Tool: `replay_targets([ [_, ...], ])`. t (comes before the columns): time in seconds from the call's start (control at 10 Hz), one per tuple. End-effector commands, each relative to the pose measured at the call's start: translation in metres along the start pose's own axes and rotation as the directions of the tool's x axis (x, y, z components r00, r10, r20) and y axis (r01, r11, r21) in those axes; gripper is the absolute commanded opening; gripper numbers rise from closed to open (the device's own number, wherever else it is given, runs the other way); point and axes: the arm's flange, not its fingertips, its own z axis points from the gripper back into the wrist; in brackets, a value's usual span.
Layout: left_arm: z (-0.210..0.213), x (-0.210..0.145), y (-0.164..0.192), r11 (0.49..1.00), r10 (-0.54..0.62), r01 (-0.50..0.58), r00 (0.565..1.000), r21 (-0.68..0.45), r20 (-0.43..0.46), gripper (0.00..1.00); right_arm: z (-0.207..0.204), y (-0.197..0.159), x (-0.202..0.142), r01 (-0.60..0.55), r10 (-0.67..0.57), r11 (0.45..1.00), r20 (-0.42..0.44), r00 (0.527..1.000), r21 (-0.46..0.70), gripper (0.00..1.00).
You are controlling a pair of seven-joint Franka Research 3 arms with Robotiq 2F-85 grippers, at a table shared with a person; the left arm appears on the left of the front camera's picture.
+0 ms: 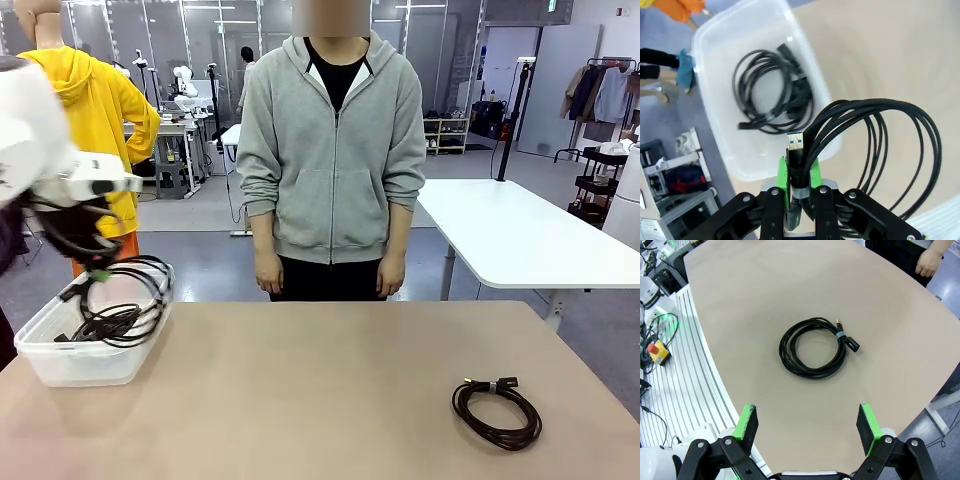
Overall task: Organize and store the cables.
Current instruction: Place the USB Extension Cable into the Organizing box.
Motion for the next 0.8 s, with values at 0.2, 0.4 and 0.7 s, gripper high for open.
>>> replay_targets([
  [0.2,0.017,-0.008,0.034,0.995,0.080,-0.075,0.993,-0.059,0.092,0.19,0.000,0.000,-0.001,-0.017,0.017,1.000,0.019,1.000,0.000,1.00],
  [0.4,0.020,-0.013,0.046,0.996,0.082,-0.079,0.995,-0.045,0.056,0.19,0.000,0.000,-0.001,-0.017,0.017,1.000,0.019,1.000,0.000,1.00],
  [0.7,0.020,-0.013,0.046,0.996,0.082,-0.079,0.995,-0.045,0.056,0.19,0.000,0.000,-0.001,-0.017,0.017,1.000,0.019,1.000,0.000,1.00],
])
